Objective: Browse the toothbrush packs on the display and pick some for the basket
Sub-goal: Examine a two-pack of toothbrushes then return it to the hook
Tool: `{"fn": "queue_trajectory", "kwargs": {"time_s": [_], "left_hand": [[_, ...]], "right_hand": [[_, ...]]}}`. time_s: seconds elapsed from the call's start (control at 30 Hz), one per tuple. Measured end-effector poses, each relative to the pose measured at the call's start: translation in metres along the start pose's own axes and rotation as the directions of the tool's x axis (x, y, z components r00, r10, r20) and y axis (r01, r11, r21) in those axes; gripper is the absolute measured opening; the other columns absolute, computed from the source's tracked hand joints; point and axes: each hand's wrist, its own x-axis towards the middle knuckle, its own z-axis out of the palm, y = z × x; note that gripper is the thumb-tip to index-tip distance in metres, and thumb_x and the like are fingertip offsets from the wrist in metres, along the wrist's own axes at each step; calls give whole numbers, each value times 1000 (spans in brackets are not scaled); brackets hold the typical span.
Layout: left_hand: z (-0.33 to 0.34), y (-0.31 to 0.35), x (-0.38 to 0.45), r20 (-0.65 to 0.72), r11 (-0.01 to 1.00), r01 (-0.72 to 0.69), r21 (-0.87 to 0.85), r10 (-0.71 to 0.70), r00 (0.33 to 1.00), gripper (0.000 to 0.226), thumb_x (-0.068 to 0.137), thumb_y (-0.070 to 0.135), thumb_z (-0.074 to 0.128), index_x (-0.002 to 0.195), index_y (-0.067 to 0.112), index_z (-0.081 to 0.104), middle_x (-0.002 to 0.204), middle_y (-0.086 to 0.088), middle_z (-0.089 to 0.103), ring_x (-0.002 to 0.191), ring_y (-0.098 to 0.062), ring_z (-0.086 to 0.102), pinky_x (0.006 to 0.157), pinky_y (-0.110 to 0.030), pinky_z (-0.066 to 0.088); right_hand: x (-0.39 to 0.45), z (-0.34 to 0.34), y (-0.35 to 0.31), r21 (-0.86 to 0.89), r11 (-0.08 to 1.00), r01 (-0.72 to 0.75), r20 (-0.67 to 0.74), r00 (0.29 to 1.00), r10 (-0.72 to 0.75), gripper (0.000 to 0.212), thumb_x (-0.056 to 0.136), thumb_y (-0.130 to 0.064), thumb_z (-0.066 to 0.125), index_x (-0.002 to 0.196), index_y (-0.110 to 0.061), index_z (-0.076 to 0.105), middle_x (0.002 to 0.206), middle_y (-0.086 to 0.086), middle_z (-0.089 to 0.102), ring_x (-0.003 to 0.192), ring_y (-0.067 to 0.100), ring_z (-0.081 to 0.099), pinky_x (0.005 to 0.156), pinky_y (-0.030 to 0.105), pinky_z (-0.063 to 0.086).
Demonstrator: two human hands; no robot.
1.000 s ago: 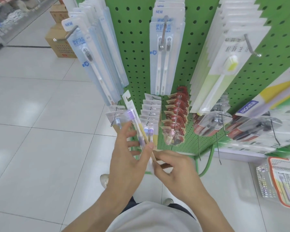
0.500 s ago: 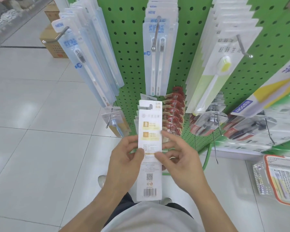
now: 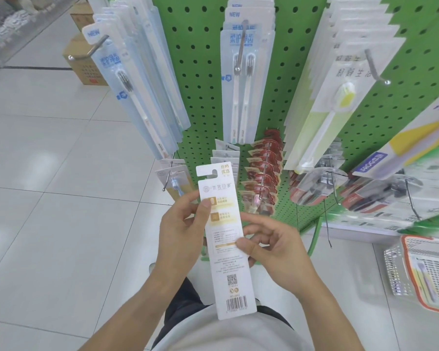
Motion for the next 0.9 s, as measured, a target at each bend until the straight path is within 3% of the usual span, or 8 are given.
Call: {"fn": "queue_trajectory", "kwargs": {"time_s": [0.13,0.27,0.4,0.53,0.67,0.8,0.9], "left_hand": [[-1,2,-1,1,1000,-19,15,19,1000,20,101,21,58,107,37,67,87,6,76,72,-14,74,53,-32,59],[-2,4,-2,22,1000,16,26,-17,1000,25,94,16,69,115,29,66,85,-3,71,67,-15,75,44,-29,55],[-1,3,-2,35,997,16,69,-18,999,32,85,18,79,111,32,66,82,4,69,64,-18,74,40,-28,51],[2,-1,1,-6,995,8,101,-7,1000,22,87,28,77,101,40,64,79,14,70,66,-12,73,43,-24,51],[1,-7,5,-21,998,26,64,-25,999,15,91,30,72,104,36,67,82,3,72,69,-18,74,45,-25,51],[-1,-8,3,-36,999,45,4,-44,998,20,91,28,72,110,28,66,88,-7,71,65,-19,73,42,-24,48],[-6,-5,3,20,996,82,-31,-81,996,30,89,21,75,117,22,64,87,-11,70,60,-21,73,38,-28,48]], "right_hand": [[0,1,2,1,1000,-10,-4,1000,10,41,86,1,75,122,-19,72,95,11,77,75,41,69,56,35,57],[-1,2,2,1,1000,-19,2,1000,19,40,86,-3,76,122,-19,72,95,10,78,72,30,70,55,33,57],[-5,2,1,0,1000,-22,36,999,22,41,86,-6,75,124,-21,72,96,8,78,75,30,71,57,30,56],[-7,3,1,1,1000,-24,39,999,24,43,84,-3,77,123,-21,73,97,8,77,70,24,67,56,27,55],[-6,4,-2,-40,999,-17,54,998,19,49,80,-1,81,123,-23,72,97,6,77,68,21,67,57,31,56],[-6,4,-4,-108,994,-18,81,996,27,56,74,-13,88,124,-28,68,98,3,76,71,15,65,59,31,55],[-3,9,-3,-72,996,-47,29,998,50,46,78,-10,86,119,-22,70,88,6,74,69,21,66,52,33,55]]}}
